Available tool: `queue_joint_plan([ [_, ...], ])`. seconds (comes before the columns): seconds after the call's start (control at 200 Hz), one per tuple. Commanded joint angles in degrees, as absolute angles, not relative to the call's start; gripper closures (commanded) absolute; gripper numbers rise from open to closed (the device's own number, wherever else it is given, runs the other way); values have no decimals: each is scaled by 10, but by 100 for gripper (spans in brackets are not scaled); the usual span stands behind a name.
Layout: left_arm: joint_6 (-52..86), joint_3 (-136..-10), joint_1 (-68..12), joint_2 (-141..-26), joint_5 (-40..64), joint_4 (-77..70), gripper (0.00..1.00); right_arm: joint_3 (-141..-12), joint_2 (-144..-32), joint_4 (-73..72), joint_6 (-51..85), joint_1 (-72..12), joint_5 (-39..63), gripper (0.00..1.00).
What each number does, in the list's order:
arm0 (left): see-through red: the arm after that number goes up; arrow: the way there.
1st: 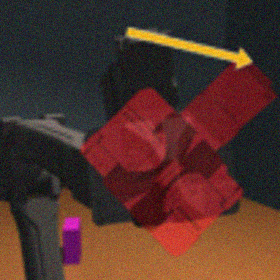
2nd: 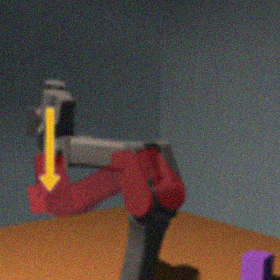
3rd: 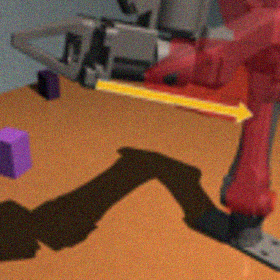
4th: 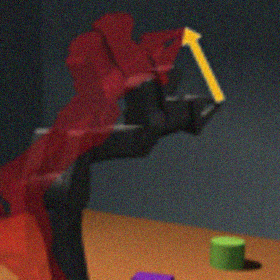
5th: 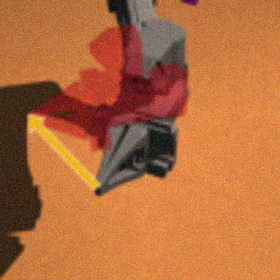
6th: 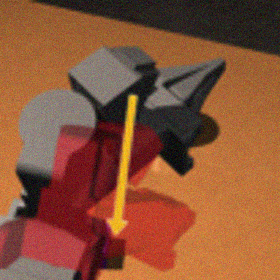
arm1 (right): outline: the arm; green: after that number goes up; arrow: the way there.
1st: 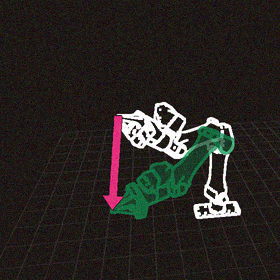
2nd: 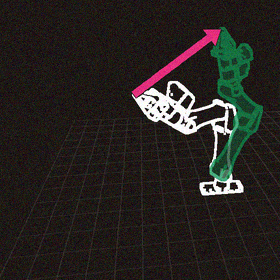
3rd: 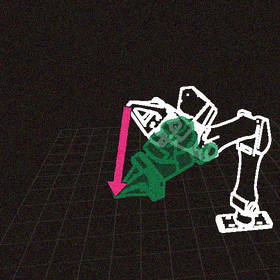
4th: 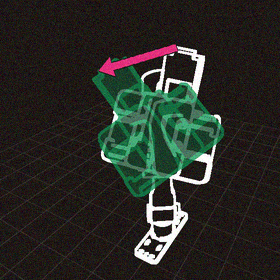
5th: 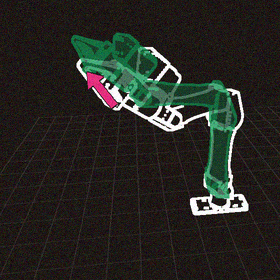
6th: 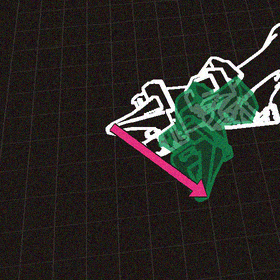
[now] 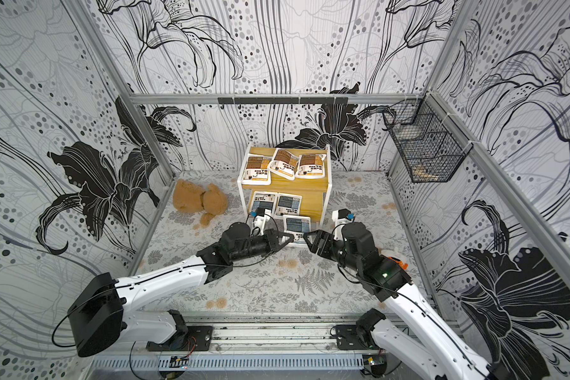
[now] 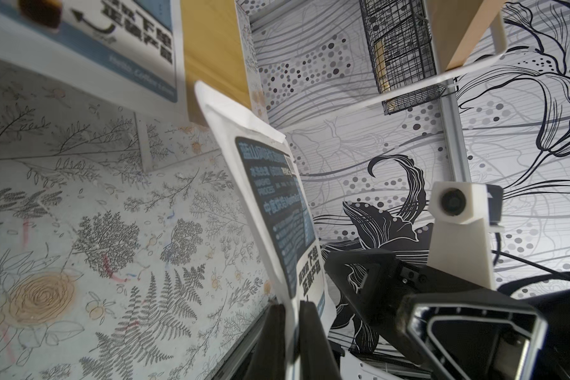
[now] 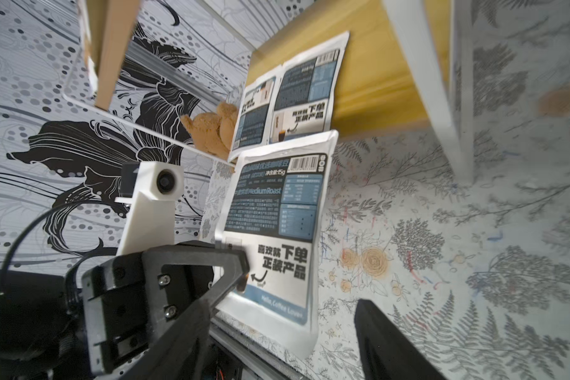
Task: Place the bagged coffee beans on the shelf by color
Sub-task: Pick up the bagged coffee beans at the center of the board, then place the bagged coffee beans on the shelf.
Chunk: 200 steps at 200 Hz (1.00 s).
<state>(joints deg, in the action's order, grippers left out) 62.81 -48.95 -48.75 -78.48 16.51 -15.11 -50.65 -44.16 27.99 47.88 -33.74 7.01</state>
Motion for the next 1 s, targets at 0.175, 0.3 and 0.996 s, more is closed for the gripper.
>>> queue_joint_plan([
  [0.175, 555, -616, -480, -866, 131, -53, 100, -586, -433, 397, 425, -324, 4, 21],
  [0.3, 543, -651, -473, -896, 129, -38, 100, -600, -429, 402, 420, -324, -1, 20],
  [0.996, 467, -776, -437, -1009, 129, 46, 100, -612, -412, 410, 401, -324, -4, 16],
])
